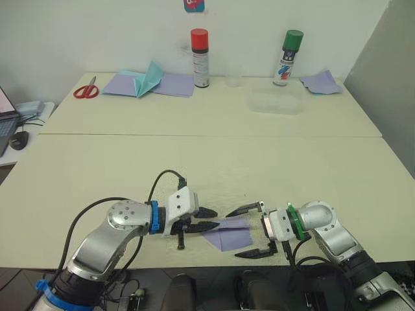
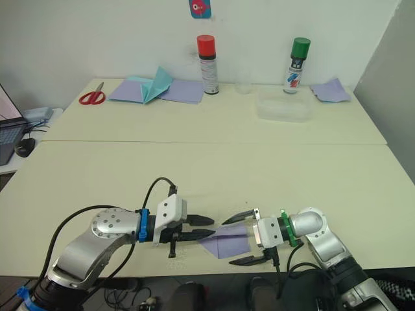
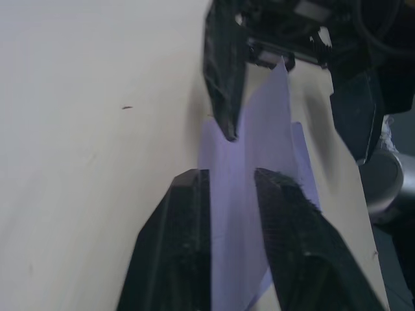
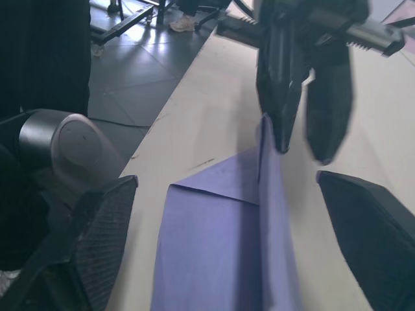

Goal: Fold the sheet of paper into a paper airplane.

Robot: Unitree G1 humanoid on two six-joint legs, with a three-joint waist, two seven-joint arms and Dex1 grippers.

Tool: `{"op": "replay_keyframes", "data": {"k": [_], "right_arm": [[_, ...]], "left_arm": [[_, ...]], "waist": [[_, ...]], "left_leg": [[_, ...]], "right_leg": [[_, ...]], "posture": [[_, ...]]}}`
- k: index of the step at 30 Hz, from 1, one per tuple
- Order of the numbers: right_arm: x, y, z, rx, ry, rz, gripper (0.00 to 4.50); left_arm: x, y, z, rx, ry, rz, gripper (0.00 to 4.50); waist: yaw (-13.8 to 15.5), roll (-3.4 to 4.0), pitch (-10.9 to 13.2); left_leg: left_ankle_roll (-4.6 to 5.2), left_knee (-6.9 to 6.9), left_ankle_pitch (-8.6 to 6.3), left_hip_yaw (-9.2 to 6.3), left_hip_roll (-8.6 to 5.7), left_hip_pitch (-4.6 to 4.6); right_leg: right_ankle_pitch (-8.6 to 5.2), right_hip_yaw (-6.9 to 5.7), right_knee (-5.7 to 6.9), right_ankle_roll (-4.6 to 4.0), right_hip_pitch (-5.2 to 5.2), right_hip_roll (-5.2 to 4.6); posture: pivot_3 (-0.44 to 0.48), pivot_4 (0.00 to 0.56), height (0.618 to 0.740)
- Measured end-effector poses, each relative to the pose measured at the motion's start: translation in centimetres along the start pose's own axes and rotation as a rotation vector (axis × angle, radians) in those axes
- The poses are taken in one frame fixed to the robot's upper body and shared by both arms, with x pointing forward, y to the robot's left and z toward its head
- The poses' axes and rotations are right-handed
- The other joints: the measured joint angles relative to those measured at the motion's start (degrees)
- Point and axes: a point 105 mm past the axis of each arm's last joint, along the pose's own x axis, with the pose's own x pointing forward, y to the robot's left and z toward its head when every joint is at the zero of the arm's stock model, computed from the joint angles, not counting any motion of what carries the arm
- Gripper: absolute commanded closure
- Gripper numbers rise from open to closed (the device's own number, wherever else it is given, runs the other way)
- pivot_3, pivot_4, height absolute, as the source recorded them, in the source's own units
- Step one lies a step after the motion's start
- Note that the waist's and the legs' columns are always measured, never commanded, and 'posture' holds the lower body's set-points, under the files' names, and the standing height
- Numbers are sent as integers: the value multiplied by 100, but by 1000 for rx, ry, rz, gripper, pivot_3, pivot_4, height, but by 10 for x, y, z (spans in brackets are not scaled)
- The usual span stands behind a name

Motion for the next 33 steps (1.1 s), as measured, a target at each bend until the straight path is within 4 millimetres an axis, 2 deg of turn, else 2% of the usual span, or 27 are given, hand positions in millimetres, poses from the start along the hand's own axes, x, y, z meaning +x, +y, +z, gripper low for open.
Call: {"op": "replay_keyframes", "data": {"k": [1,6,12,16,20,24,28,33], "right_arm": [[-1,1,1,8,-1,-5,0],[-4,3,7,45,3,-21,0],[-13,-8,23,111,-9,-89,0],[-16,-7,20,154,12,-100,0],[-21,4,13,178,45,-73,0],[-28,20,9,214,85,5,863],[-32,34,8,254,96,75,2286],[-27,37,6,258,90,80,4170]], "left_arm": [[2,-1,-4,-4,13,-4,4409],[10,-7,-27,-30,75,-31,4464],[12,-8,-30,37,85,-31,4464],[13,-7,-31,59,81,-28,4464],[10,-6,-31,62,79,-27,4464],[7,-4,-32,64,88,-31,4500],[6,-4,-33,71,86,-37,4500],[6,-4,-33,73,85,-38,4500]], "waist": [[0,0,0],[2,0,0],[2,3,-2],[1,3,-3],[1,3,-3],[0,3,-3],[-5,4,-3],[-5,3,-3]], "left_leg": [[0,0,0,0,0,0],[0,-2,0,0,1,-1],[0,-2,0,-2,2,3],[0,-1,0,1,2,6],[0,-3,0,3,1,6],[0,-4,0,2,3,7],[0,-4,0,1,6,13],[0,-5,0,3,6,17]], "right_leg": [[0,0,0,0,0,0],[-1,-1,-1,-1,-2,0],[-1,0,-1,-2,2,-1],[-1,0,-2,-1,5,-3],[-2,-2,-3,-1,3,-2],[-2,-3,-2,-2,2,0],[-3,-3,-2,-3,4,-1],[-3,-3,-2,-3,5,-1]], "posture": [[0,150,740],[0,150,740],[0,150,740],[0,150,740],[0,150,740],[0,150,740],[0,150,740],[0,150,740]]}}
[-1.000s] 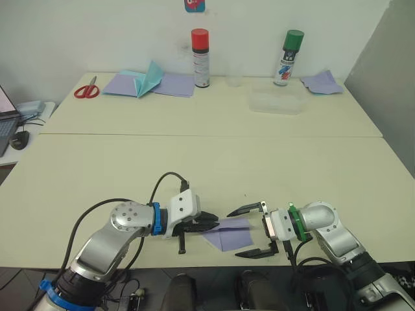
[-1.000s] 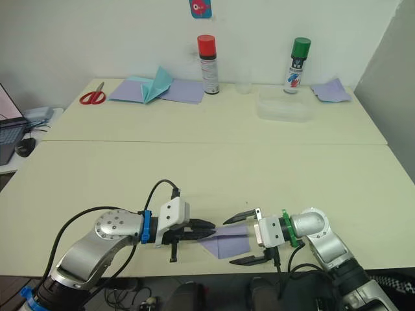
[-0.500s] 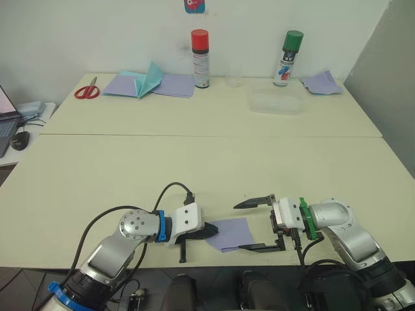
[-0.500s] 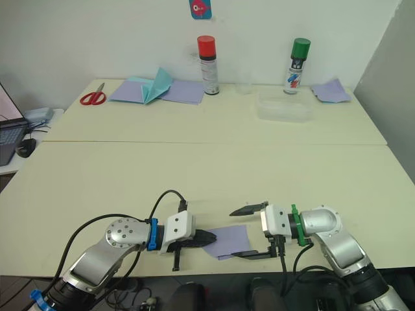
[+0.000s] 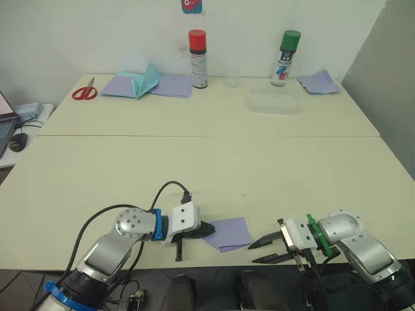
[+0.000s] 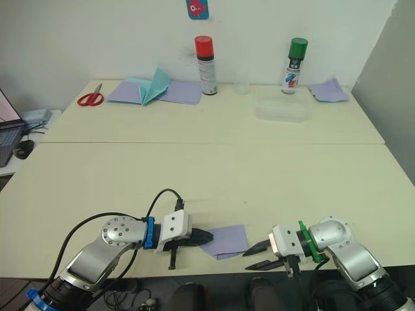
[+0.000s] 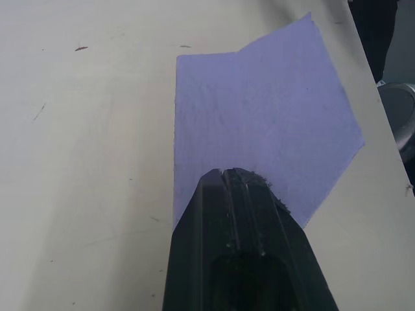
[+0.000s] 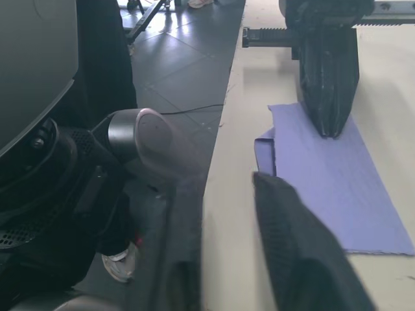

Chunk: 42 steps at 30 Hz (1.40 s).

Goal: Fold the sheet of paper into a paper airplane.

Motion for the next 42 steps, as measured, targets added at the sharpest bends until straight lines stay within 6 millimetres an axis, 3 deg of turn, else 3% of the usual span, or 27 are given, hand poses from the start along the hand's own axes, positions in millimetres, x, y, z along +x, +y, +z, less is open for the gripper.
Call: {"op": "replay_keyframes", "data": {"k": [1,9,12,17,34,42], "right_arm": [[2,-2,0,-12,-8,-12,4477],[3,-7,7,-167,-38,-49,4477],[0,-7,8,-212,-42,-63,3952],[3,-15,-7,-221,-32,-138,2179],[17,-29,-11,-240,-44,-207,2179],[34,-34,-14,-258,-52,-183,2179]], "left_arm": [[0,0,0,0,0,0,4500],[0,-2,-1,2,-5,-1,4500],[-1,-2,-1,3,-6,1,4500],[-1,-1,-2,0,-5,4,4500],[-2,1,-4,7,-4,-7,4500],[-2,1,-4,7,-5,-13,4500]], "waist": [[0,0,0],[0,0,0],[0,0,0],[0,1,0],[-3,2,0],[-3,2,0]], "left_leg": [[0,0,0,0,0,0],[0,-2,0,5,-4,1],[0,-2,0,5,-3,3],[0,-4,0,8,1,11],[0,-5,0,6,5,23],[0,-5,0,1,5,26]], "right_leg": [[0,-1,0,0,0,0],[0,0,-1,1,-1,1],[0,0,-1,0,0,1],[-4,2,0,-7,5,0],[-16,11,0,-27,21,-1],[-21,10,0,-36,28,-1]], "posture": [[0,150,740],[0,150,740],[0,150,740],[0,150,740],[0,150,740],[0,150,740]]}}
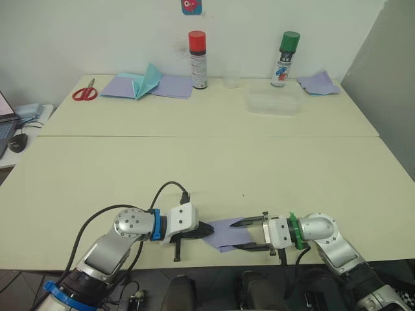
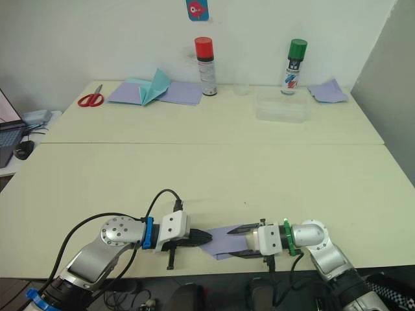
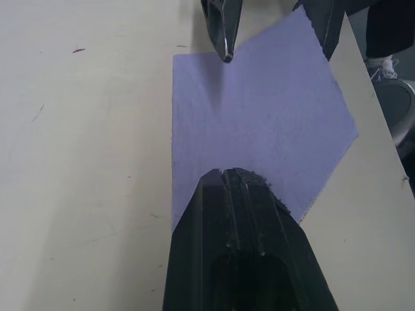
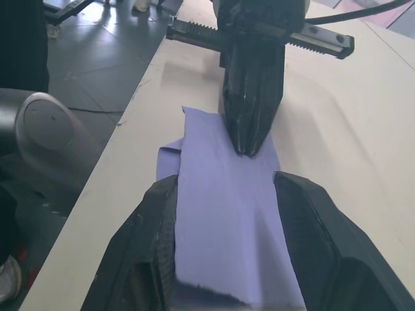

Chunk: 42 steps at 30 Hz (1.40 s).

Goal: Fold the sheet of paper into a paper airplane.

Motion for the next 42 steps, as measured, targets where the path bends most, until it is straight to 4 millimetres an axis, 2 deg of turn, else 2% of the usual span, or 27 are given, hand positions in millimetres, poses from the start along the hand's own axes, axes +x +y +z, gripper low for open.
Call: {"op": "replay_keyframes", "data": {"k": [4,13,26,29,33,34,35,42], "right_arm": [[3,-5,0,-31,1,-3,2179],[20,-2,5,-64,-53,35,2179],[24,-2,4,-79,-54,46,2179],[24,-2,4,-78,-54,46,2731],[25,-2,4,-81,-58,43,4137],[25,-2,5,-81,-60,42,4306],[25,-3,5,-82,-63,40,4414],[25,-3,4,-80,-64,36,4414]], "left_arm": [[0,0,0,0,-1,-5,4500],[1,1,0,-3,-1,-10,4500],[1,2,0,-5,0,-9,4500],[1,2,0,-5,0,-9,4500],[1,2,0,-6,1,-9,4500],[1,2,0,-6,1,-9,4500],[1,2,0,-6,1,-10,4500],[1,2,0,-6,2,-12,4500]], "waist": [[0,0,0],[1,0,0],[2,0,0],[2,0,0],[2,0,0],[2,0,0],[2,0,0],[2,0,0]], "left_leg": [[0,1,0,1,-2,0],[0,1,0,-1,-1,1],[0,0,0,-4,-1,5],[0,0,0,-5,0,6],[0,0,0,-5,0,6],[0,0,0,-5,0,6],[0,0,0,-5,0,6],[0,0,0,-6,0,6]], "right_leg": [[1,1,0,1,1,0],[0,1,0,0,5,-2],[-2,-2,-1,-4,11,-8],[-2,-2,-1,-4,12,-8],[-3,-2,-1,-6,12,-8],[-4,-2,-1,-6,12,-8],[-4,-2,-1,-7,12,-8],[-4,-2,-1,-8,12,-9]], "posture": [[0,150,740],[0,150,740],[0,150,740],[0,150,740],[0,150,740],[0,150,740],[0,150,740],[0,150,740]]}}
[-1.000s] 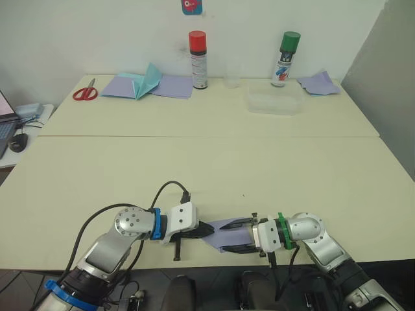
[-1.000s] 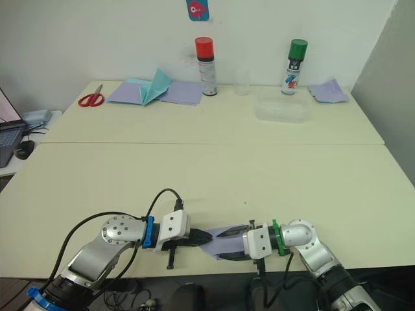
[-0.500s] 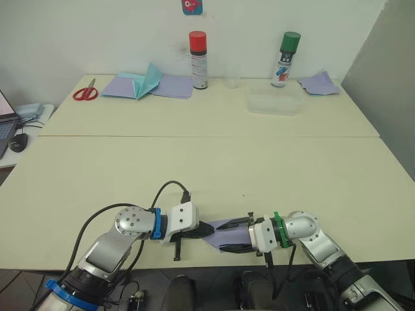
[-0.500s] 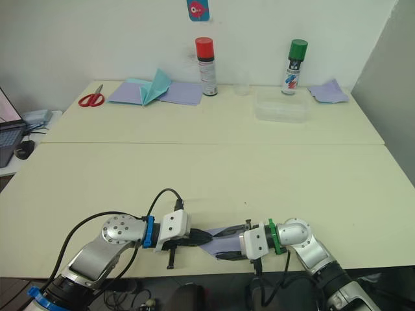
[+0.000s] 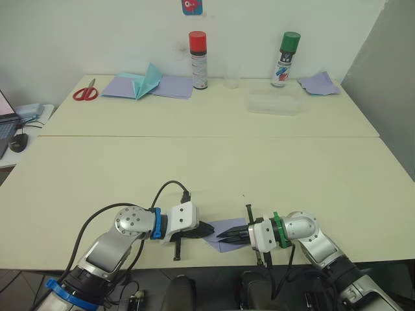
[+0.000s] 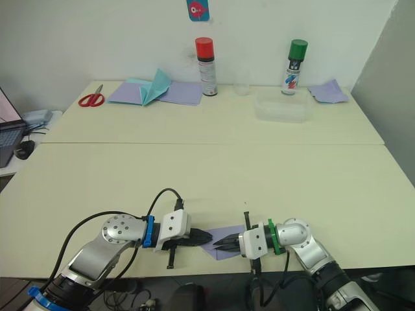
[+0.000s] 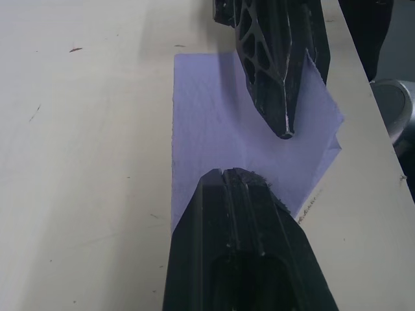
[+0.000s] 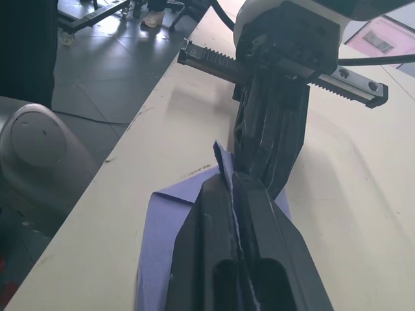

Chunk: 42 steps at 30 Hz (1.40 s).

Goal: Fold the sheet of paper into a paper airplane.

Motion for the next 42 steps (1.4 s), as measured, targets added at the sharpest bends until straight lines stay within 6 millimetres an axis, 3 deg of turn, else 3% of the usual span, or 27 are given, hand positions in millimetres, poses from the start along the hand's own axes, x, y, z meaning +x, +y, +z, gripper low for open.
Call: {"op": "replay_keyframes", "data": {"k": [6,13,20,30,36,39,42], "right_arm": [[0,-3,-2,70,12,-13,4414],[3,-17,0,367,9,-60,4414],[4,-23,-3,531,31,-88,4414],[3,-24,-8,515,74,-114,4414],[3,-26,-14,496,103,-126,4414],[4,-28,-17,486,113,-130,4414],[5,-29,-17,477,116,-131,4414]], "left_arm": [[0,0,0,2,1,-4,4500],[-1,2,-1,8,3,-13,4500],[-2,7,-1,19,5,-10,4500],[-10,17,-3,42,34,1,4500],[-29,32,-7,74,90,67,4500],[-36,37,0,84,63,114,4500],[-38,29,20,107,-11,106,4500]], "waist": [[0,0,0],[-3,1,1],[-4,2,1],[-4,2,1],[-3,3,2],[-2,1,3],[-5,1,4]], "left_leg": [[0,0,0,0,1,0],[0,-2,0,-2,4,0],[0,-4,0,-3,4,-2],[0,-5,0,1,2,-9],[0,-7,0,5,2,-15],[-1,-8,0,6,2,-26],[-1,-14,-1,9,1,-28]], "right_leg": [[0,0,0,0,0,-1],[0,-2,0,-1,-1,-1],[-1,-5,0,-2,-7,0],[-1,-3,-2,0,-18,2],[0,-4,-2,0,-28,2],[4,-4,-3,7,-41,1],[19,-3,-3,34,-46,1]], "posture": [[0,150,740],[0,150,740],[0,150,740],[0,150,740],[0,150,740],[0,150,740],[0,150,740]]}}
